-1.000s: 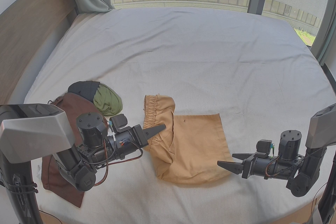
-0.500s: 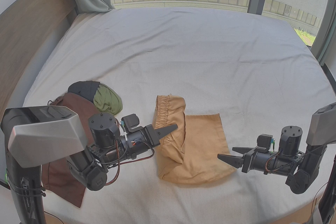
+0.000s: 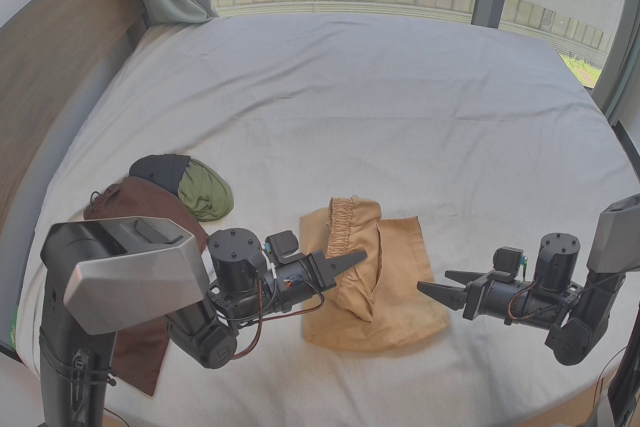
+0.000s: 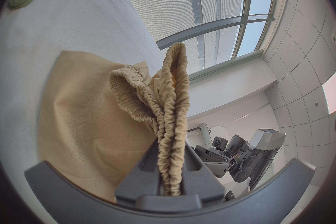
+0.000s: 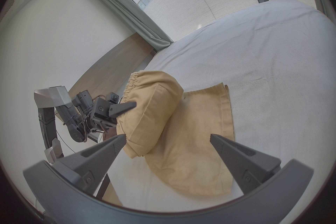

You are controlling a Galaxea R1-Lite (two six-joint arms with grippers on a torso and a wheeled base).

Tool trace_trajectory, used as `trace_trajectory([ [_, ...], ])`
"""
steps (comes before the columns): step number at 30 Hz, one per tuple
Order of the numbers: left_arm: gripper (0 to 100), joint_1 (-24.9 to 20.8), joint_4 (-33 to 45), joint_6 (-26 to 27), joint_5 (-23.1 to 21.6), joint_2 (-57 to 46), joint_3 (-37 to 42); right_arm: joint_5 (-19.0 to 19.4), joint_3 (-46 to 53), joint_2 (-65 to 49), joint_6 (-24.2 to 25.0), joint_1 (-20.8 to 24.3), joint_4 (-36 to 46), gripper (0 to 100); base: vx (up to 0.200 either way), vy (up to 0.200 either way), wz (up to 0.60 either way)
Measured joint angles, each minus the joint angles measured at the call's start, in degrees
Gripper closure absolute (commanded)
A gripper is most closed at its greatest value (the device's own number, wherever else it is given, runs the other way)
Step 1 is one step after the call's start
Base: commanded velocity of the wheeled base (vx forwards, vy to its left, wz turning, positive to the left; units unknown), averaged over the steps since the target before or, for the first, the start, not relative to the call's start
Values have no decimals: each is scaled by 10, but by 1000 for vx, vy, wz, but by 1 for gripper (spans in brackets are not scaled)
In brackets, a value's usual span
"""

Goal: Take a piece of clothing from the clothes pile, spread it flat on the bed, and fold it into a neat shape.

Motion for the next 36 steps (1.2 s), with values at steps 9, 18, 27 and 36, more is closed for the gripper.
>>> trace_trajectory([
  [9, 0, -5, 0, 0, 9, 34, -25, 0, -4, 0, 0, -4, 0, 0, 0, 0, 0],
  [18, 0, -3, -2, 7, 25, 39, -33, 0, -6, 1, 0, -5, 0, 0, 0, 0, 0],
  [27, 0, 4, -2, 51, 56, 28, -21, -1, -1, 3, 4, 2, 1, 0, 0, 0, 0],
  [36, 0, 38, 0, 93, 56, -17, 26, -6, 1, 15, 25, 26, 1, 0, 0, 0, 0],
])
